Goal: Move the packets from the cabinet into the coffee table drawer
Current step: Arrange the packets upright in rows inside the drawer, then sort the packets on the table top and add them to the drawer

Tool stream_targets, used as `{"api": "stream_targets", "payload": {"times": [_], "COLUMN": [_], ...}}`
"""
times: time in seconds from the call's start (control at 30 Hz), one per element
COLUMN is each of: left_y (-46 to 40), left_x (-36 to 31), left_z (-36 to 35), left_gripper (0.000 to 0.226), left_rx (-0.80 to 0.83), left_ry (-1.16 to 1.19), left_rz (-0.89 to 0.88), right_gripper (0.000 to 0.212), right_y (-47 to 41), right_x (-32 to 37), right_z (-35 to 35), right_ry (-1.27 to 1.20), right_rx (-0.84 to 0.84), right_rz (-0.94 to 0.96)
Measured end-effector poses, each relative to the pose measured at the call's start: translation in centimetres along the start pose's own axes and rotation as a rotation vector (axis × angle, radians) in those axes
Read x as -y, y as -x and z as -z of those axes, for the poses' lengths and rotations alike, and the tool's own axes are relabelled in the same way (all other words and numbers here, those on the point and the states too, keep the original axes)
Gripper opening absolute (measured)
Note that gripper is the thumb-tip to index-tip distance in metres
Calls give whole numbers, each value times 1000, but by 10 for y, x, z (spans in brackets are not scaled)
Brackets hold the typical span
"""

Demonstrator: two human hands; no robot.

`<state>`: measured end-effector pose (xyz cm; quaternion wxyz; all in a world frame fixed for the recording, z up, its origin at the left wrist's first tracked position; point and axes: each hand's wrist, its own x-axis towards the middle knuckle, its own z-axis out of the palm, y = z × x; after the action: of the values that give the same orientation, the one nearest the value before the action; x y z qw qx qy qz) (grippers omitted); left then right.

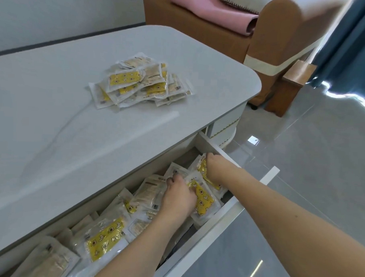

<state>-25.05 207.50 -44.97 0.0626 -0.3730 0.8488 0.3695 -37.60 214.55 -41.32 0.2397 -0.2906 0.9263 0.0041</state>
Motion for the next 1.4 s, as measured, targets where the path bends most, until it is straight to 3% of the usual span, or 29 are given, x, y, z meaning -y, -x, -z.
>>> {"api": "stream_targets", "payload": {"times": [0.1, 0.33, 0.43, 0.6, 0.9, 1.1, 1.4], "left_y": [-3, -8, 2, 27, 44, 23, -35], "left_x": [-2, -4, -8, -25, -59, -50, -16], "left_z": [-1, 2, 13, 52, 169, 229, 279], "left_gripper": [48, 53, 47, 35, 26, 26, 40], "left_rx": [6, 62, 71, 87, -132, -307, -428], "left_ry": [-151, -212, -182, -182, -215, -177, -263], "left_rz": [-41, -24, -55, -192, -421, -417, -363], "right_gripper": [43, 36, 43, 28, 39, 43, 47], "right_y": [3, 6, 16, 46, 86, 81, 37], "right_x": [1, -1, 2, 7, 34, 75, 99], "right_z": [1, 4, 10, 40, 113, 143, 159], "right_ry": [146, 227, 159, -3, -165, -262, -285], "right_rx": [49, 98, 68, -18, -270, -472, -509], "right_rz": [8, 0, -2, -33, 123, 269, 300]}}
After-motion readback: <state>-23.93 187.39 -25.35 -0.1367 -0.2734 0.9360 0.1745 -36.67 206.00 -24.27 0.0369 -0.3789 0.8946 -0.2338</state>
